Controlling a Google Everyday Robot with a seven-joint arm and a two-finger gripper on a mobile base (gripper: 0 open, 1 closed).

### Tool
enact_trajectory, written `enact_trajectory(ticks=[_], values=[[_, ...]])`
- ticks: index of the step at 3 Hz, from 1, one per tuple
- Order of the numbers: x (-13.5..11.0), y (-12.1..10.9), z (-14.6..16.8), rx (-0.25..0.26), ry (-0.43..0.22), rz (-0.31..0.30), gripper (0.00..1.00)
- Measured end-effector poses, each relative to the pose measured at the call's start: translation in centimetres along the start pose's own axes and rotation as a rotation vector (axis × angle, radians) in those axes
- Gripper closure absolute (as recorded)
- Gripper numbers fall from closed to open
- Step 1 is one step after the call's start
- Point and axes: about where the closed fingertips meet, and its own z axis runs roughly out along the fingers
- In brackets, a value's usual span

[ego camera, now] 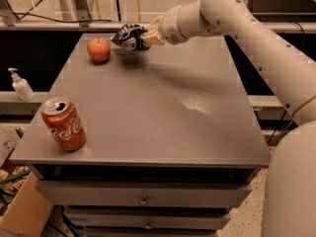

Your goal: Move blue chip bag near apple

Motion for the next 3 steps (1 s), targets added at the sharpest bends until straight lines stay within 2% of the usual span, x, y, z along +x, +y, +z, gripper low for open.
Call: enact_trajectory(ticks=[2, 3], values=[[1.8, 1.8, 3.6, -0.054, 0.053, -0.033, 1.0], [1.9, 2.9, 4.6, -0.089, 0.066, -0.048, 0.82]])
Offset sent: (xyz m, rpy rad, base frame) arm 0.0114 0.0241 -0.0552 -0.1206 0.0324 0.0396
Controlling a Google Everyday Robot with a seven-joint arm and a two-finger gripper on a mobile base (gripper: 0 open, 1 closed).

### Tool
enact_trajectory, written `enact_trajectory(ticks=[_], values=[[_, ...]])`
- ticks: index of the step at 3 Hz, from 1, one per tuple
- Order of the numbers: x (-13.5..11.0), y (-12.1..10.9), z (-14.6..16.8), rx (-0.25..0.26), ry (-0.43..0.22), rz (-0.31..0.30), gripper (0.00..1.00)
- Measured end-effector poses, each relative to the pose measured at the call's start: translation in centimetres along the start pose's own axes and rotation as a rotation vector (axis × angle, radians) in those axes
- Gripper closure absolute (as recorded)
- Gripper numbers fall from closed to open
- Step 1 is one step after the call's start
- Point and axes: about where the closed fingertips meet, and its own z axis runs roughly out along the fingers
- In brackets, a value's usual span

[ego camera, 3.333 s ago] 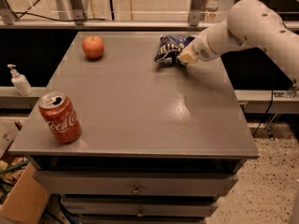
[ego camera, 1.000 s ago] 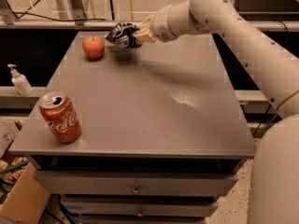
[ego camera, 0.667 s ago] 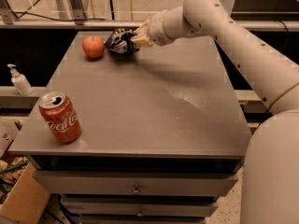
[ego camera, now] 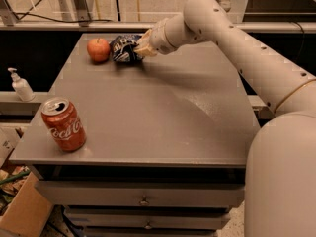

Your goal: Move blue chip bag near apple

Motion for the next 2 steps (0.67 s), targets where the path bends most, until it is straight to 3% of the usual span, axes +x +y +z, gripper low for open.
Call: enact_trajectory(ticks=[2], values=[[-1.04, 1.05, 0.32, -0.034, -0.002, -0.016, 0.36]])
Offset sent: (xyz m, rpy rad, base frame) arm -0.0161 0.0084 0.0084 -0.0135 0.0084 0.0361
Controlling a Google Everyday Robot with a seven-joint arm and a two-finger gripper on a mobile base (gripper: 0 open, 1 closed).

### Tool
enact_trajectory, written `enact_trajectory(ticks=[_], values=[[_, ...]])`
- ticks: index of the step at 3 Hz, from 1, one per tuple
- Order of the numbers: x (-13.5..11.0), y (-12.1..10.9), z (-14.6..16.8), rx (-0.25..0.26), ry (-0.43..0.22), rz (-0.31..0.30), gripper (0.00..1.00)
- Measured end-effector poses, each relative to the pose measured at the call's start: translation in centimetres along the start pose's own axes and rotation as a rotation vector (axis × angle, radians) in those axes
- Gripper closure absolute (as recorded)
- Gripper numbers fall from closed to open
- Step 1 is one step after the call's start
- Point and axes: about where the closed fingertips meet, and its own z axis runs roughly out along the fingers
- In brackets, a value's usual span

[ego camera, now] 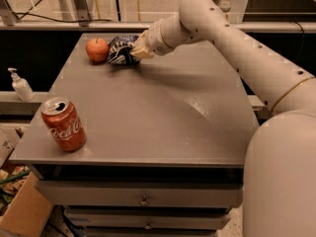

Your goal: Move blue chip bag near apple

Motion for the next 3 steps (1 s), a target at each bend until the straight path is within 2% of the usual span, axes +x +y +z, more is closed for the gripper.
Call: enact_trajectory(ticks=[1, 2, 3], values=[[-0.4, 0.1, -0.4, -0.003, -0.008, -0.004, 0.13], [-0.6, 0.0, -0.9, -0.001, -0.013, -0.011, 0.0], [0.1, -0.4, -2.5, 0.002, -0.012, -0.016, 0.0]])
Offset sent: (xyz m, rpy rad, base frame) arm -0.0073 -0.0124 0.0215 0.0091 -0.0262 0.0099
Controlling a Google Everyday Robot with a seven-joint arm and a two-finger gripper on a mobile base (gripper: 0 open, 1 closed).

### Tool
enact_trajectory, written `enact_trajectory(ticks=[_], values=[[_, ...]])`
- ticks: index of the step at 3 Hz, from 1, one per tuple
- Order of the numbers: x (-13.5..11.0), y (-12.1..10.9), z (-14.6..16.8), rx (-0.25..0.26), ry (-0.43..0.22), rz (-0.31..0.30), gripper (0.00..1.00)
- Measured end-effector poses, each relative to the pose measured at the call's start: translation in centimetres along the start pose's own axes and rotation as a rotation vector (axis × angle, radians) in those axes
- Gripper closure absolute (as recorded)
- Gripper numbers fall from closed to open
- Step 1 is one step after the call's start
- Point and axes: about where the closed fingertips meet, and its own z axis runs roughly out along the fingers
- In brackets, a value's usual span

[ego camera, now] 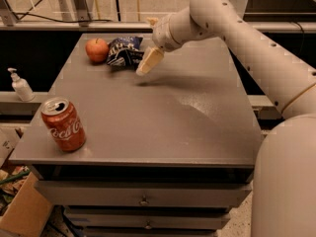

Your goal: Move blue chip bag near apple

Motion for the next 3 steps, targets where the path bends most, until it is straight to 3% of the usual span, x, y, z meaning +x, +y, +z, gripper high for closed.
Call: enact_trajectory(ticks=[2, 3], values=[[5.5, -0.7, -6.0, 0.027, 0.032, 0.04, 0.0], [5.5, -0.7, -6.0, 0.027, 0.032, 0.04, 0.0]])
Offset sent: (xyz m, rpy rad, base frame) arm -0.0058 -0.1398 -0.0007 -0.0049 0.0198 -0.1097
